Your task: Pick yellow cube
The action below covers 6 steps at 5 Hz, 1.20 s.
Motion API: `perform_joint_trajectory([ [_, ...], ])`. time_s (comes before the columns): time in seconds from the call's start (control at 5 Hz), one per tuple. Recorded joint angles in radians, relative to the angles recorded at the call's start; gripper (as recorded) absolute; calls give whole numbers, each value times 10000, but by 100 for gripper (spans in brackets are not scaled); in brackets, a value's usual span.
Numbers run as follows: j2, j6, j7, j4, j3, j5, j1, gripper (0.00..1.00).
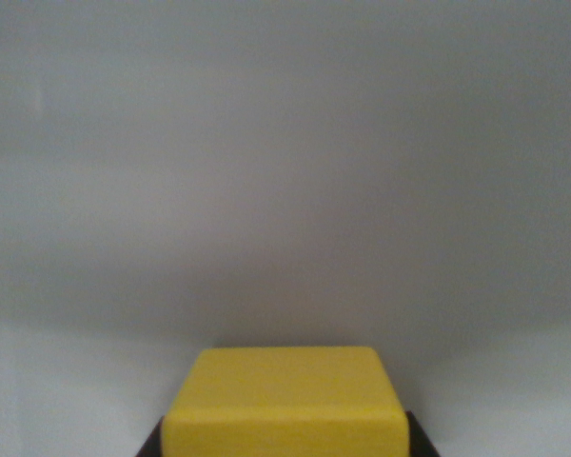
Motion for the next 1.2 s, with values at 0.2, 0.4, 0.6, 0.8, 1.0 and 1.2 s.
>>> perform_joint_trajectory([
  [0.2, 0, 0, 0, 0, 0, 0, 0, 100],
  [0.4, -43, 134, -6, 92, -1, 11, -3, 100],
  [0.6, -43, 134, -6, 92, -1, 11, -3, 100],
  [0.8, -100, 312, -14, 214, -2, 25, -7, 100],
  [1.0, -100, 312, -14, 214, -2, 25, -7, 100],
  [1.2, -172, 533, -25, 365, -4, 43, -12, 100],
])
